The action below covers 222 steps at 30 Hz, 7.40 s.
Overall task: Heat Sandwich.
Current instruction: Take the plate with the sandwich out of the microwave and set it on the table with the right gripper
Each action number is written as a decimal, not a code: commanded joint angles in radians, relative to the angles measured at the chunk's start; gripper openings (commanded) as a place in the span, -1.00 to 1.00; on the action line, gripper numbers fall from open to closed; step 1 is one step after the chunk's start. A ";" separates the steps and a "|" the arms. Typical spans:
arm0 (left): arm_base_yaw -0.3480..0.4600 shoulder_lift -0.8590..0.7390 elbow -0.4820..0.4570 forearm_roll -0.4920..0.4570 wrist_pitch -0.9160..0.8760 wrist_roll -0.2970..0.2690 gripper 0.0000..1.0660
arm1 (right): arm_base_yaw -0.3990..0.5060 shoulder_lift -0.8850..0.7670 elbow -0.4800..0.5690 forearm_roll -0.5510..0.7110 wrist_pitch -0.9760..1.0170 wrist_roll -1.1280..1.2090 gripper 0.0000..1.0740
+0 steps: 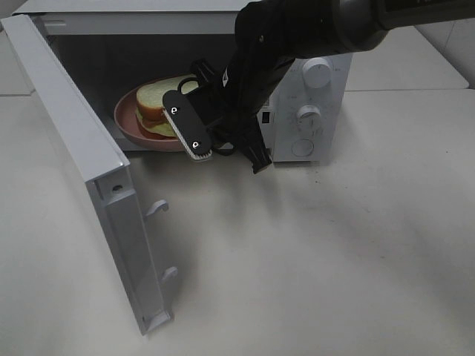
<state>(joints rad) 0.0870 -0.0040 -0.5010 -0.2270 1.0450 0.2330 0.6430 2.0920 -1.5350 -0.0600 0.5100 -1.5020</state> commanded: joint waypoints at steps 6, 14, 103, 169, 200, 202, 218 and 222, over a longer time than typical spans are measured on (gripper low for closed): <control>0.000 -0.027 0.002 -0.001 -0.006 -0.005 0.90 | 0.015 -0.080 0.079 -0.007 -0.012 -0.018 -0.99; 0.000 -0.027 0.002 -0.001 -0.006 -0.005 0.90 | 0.035 -0.138 0.140 -0.010 -0.028 -0.019 -0.99; 0.000 -0.027 0.002 -0.001 -0.006 -0.005 0.90 | 0.035 -1.120 0.907 -0.166 0.167 0.267 -0.99; 0.000 -0.027 0.002 -0.001 -0.006 -0.005 0.90 | 0.031 -0.565 0.676 -0.723 0.550 2.164 -0.99; 0.000 -0.027 0.002 -0.001 -0.006 -0.005 0.90 | -0.229 -0.391 0.626 -0.725 0.425 2.152 -0.99; 0.000 -0.027 0.002 -0.001 -0.006 -0.005 0.90 | -0.237 -0.381 0.626 -0.725 0.419 2.156 -0.99; 0.000 -0.027 0.002 -0.001 -0.006 -0.005 0.90 | -0.247 -0.238 0.626 -0.822 0.354 2.294 -0.97; 0.000 -0.027 0.002 -0.001 -0.006 -0.005 0.90 | -0.247 -0.205 0.627 -0.829 0.336 2.310 -0.97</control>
<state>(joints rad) 0.0870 -0.0040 -0.5010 -0.2270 1.0450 0.2330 0.4000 1.8750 -0.9060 -0.8530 0.8370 0.7920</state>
